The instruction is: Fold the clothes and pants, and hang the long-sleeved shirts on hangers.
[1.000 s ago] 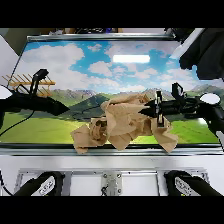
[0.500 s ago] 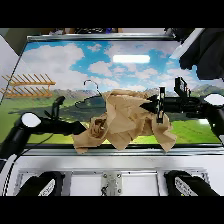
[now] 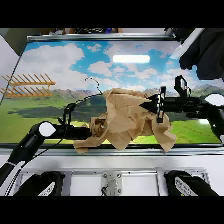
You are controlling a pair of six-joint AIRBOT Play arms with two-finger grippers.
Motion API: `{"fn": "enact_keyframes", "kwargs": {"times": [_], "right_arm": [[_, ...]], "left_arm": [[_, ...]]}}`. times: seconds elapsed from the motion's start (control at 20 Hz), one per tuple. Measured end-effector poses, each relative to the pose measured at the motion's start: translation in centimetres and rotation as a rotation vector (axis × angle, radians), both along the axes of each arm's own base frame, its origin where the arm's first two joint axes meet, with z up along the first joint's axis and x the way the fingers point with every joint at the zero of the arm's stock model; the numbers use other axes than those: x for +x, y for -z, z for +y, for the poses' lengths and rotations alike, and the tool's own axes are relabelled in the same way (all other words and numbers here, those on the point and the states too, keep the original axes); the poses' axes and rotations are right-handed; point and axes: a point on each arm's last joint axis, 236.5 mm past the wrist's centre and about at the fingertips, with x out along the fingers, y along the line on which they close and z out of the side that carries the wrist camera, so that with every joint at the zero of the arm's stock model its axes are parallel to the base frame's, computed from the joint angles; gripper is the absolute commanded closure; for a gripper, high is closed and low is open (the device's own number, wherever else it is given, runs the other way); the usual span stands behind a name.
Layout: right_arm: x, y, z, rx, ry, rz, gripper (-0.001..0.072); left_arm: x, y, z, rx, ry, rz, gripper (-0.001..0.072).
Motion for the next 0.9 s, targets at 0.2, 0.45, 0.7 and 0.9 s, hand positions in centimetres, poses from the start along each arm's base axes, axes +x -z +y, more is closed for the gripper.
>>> {"fn": "enact_keyframes", "kwargs": {"times": [0.2, 0.45, 0.7, 0.9], "right_arm": [[-0.9, -1.4, 0.1, 0.011, 0.016, 0.012, 0.0703], [-3.5, -3.3, 0.0, -0.017, 0.031, 0.029, 0.0703], [-6.7, -4.1, -0.1, -0.067, 0.027, 0.065, 0.0703], [-8.6, -3.3, -0.7, -0.140, 0.034, 0.104, 0.0703]], "left_arm": [[1.2, 0.2, 1.8, 0.042, -0.045, -0.017, 0.0693], [5.3, -2.5, 6.4, 0.077, -0.177, -0.074, 0.0693], [8.2, -4.3, 8.5, 0.102, -0.183, -0.091, 0.0693], [11.1, -5.5, 9.5, 0.145, -0.151, -0.106, 0.0693]]}}
